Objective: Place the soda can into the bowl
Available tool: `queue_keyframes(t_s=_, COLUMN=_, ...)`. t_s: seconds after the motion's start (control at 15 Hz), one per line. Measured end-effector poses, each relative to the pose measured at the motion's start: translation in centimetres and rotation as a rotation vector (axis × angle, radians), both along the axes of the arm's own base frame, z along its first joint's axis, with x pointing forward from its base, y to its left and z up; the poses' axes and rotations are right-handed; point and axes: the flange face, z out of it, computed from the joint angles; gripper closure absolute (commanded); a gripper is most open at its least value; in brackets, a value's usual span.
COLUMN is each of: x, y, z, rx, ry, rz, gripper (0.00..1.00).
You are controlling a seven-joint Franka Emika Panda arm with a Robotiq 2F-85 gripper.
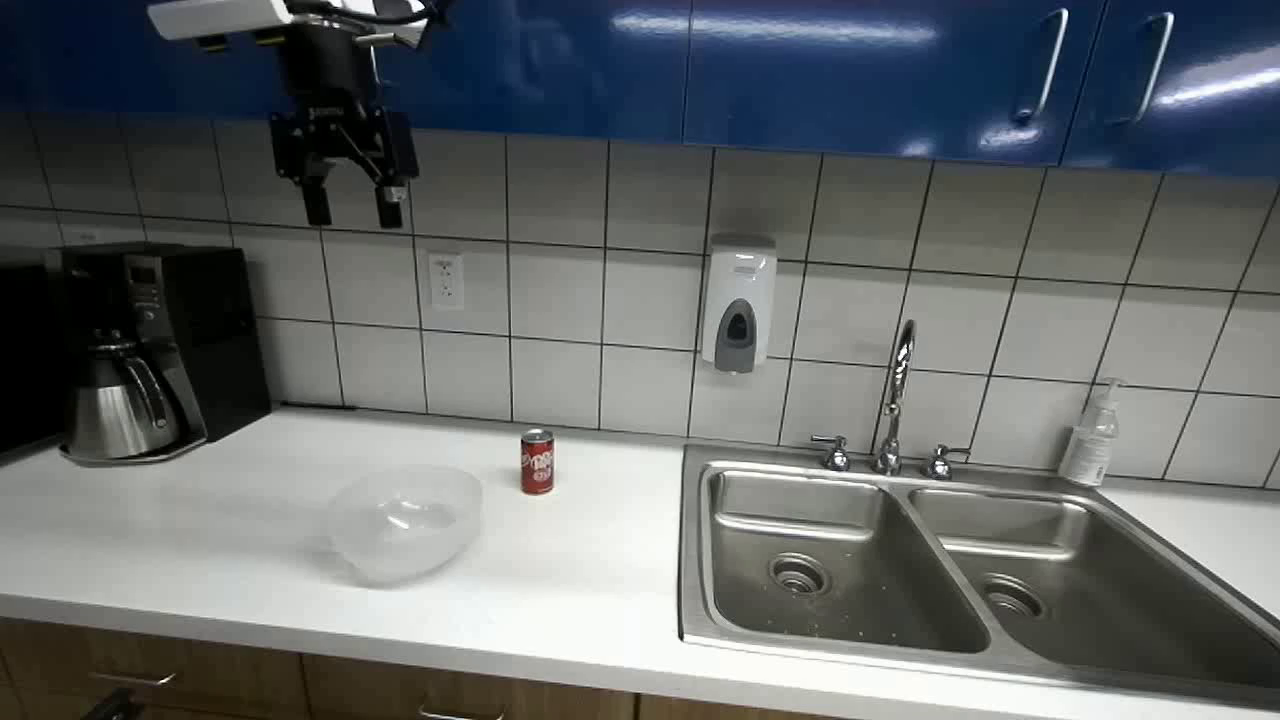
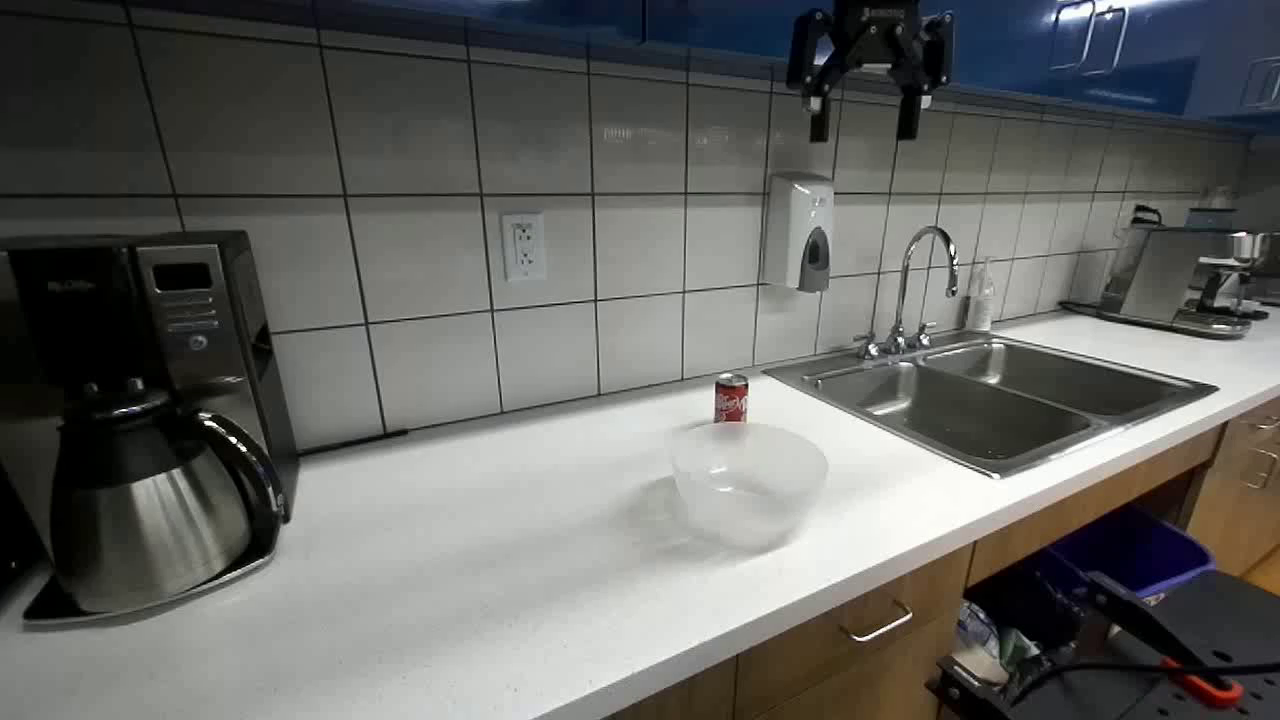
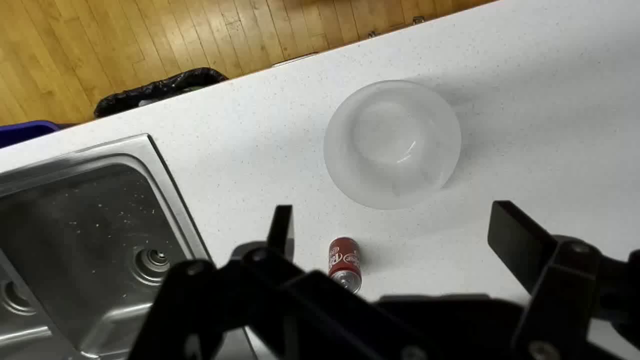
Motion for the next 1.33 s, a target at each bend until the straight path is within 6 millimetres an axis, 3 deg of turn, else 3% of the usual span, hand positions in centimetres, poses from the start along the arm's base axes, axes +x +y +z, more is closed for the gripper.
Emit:
queue_keyframes(t_s=1.13, x=0.01, y=0.00, z=-0.03, rx=0.000, ry=0.000, rz=0.000, gripper=0.00)
queue_keyframes(t_s=1.33, x=-0.17, y=0.21, z=-0.82, rx=0.000, ry=0.014, rz=0.005, gripper=0.00)
